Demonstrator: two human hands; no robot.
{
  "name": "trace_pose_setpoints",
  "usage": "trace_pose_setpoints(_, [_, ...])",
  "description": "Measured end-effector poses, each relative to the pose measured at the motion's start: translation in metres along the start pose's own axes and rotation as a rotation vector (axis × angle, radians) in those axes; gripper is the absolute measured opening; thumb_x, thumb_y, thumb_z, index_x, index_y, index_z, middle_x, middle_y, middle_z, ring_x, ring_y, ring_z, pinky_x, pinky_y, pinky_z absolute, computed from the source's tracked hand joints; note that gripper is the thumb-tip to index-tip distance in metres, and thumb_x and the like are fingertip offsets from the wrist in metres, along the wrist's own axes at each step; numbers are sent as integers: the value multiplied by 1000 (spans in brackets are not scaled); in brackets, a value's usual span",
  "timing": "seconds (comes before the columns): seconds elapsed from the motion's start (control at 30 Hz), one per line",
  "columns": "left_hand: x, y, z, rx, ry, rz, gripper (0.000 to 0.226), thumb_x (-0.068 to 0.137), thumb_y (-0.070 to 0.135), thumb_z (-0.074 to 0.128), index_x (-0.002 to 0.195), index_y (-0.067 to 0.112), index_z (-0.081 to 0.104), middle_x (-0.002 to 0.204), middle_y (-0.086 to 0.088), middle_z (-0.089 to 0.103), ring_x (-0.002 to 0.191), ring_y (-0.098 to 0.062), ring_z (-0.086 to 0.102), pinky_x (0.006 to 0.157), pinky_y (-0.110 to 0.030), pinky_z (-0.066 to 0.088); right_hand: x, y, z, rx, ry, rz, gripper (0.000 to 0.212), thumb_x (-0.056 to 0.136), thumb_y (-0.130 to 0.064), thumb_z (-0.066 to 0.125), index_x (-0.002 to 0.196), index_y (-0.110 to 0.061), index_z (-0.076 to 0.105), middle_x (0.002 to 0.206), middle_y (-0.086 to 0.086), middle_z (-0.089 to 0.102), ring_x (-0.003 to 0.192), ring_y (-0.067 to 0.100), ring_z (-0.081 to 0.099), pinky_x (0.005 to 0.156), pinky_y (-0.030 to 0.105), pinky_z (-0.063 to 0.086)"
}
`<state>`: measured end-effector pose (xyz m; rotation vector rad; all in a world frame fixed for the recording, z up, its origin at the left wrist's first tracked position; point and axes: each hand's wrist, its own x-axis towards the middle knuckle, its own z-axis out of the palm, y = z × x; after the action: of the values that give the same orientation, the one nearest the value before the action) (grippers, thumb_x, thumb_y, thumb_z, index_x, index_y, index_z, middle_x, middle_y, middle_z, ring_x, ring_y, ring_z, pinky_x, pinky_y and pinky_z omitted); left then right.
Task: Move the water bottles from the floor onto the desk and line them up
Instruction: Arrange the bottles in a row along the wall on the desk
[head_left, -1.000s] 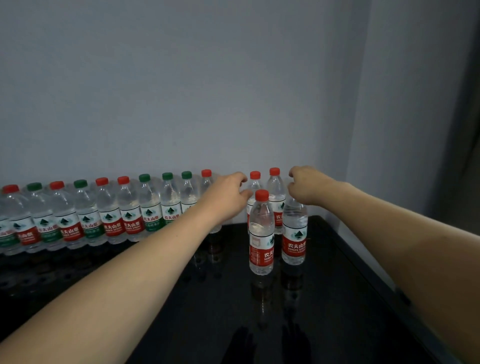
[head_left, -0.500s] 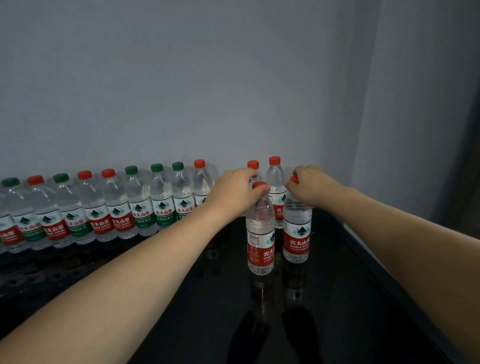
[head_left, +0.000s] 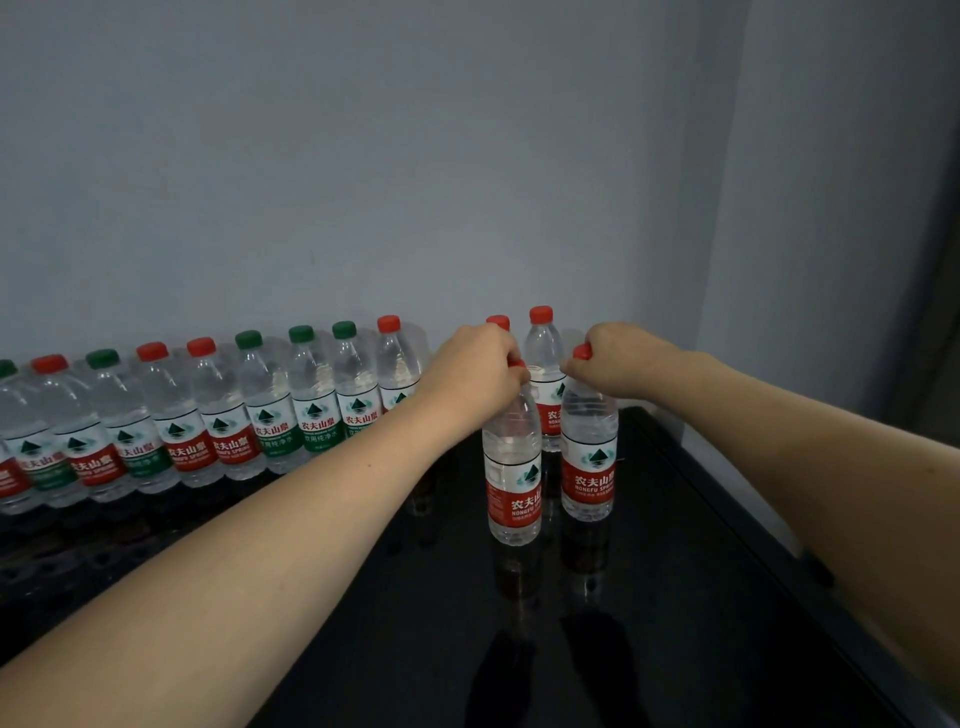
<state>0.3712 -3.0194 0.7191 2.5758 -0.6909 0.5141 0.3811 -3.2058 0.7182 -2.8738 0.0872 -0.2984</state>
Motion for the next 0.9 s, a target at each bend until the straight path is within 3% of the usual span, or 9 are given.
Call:
trace_pose_setpoints(0.13, [-1, -3, 0, -12, -15, -10, 5, 92, 21, 65, 89, 17, 63, 83, 2, 63, 78, -16, 62, 66, -28, 49, -1, 0, 0, 9, 6, 11, 35, 96, -43, 55, 74, -19, 44, 76, 1, 52, 65, 12, 49, 50, 25, 30])
trace_pose_setpoints(0.37, [-4, -4, -10, -58, -47, -62, 16, 87, 14, 68, 83, 22, 55, 86, 2, 60, 80, -17, 59, 61, -26, 45, -8, -5, -14, -2, -23, -3, 37, 97, -42, 55, 71, -17, 47, 72, 1, 53, 63, 12, 49, 49, 25, 30])
trace_pose_setpoints(0.47, [-3, -9, -27, -50, -39, -82, 12, 87, 13, 68, 95, 18, 61, 96, 0, 64, 88, -18, 62, 74, -35, 54, -7, -18, -37, -49, -4, -66, 42, 95, -47, 56, 68, -17, 44, 68, 0, 51, 62, 14, 49, 48, 26, 29])
trace_pose_setpoints(0.53, [6, -10, -47, -46, -13, -87, 18, 86, 15, 71, 103, 17, 64, 103, -1, 65, 93, -19, 62, 83, -37, 56, -4, -33, -63, -59, 15, -98, 45, 93, -50, 58, 66, -16, 46, 62, 0, 52, 59, 19, 54, 48, 25, 31])
trace_pose_setpoints(0.67, [34, -9, -103, -22, 101, -54, 25, 86, 17, 70, 110, 18, 68, 112, -4, 67, 100, -22, 62, 80, -30, 50, 8, -65, -120, -36, 39, -122, 46, 92, -48, 59, 67, -10, 51, 50, 3, 58, 41, 15, 55, 46, 23, 37])
trace_pose_setpoints(0.73, [51, -12, -128, 11, 167, -50, 29, 86, 17, 69, 114, 15, 71, 116, -6, 69, 107, -23, 63, 88, -27, 48, 16, -79, -145, 19, 99, -120, 45, 93, -47, 59, 69, -10, 50, 52, 6, 59, 41, 16, 55, 45, 22, 36])
trace_pose_setpoints(0.9, [87, -21, -164, -9, 278, -46, 32, 89, 15, 67, 120, 10, 69, 121, -8, 69, 110, -22, 63, 87, -21, 43, 42, -102, -185, 151, 284, -141, 43, 94, -46, 58, 85, -5, 57, 62, 10, 62, 51, 18, 57, 46, 23, 38])
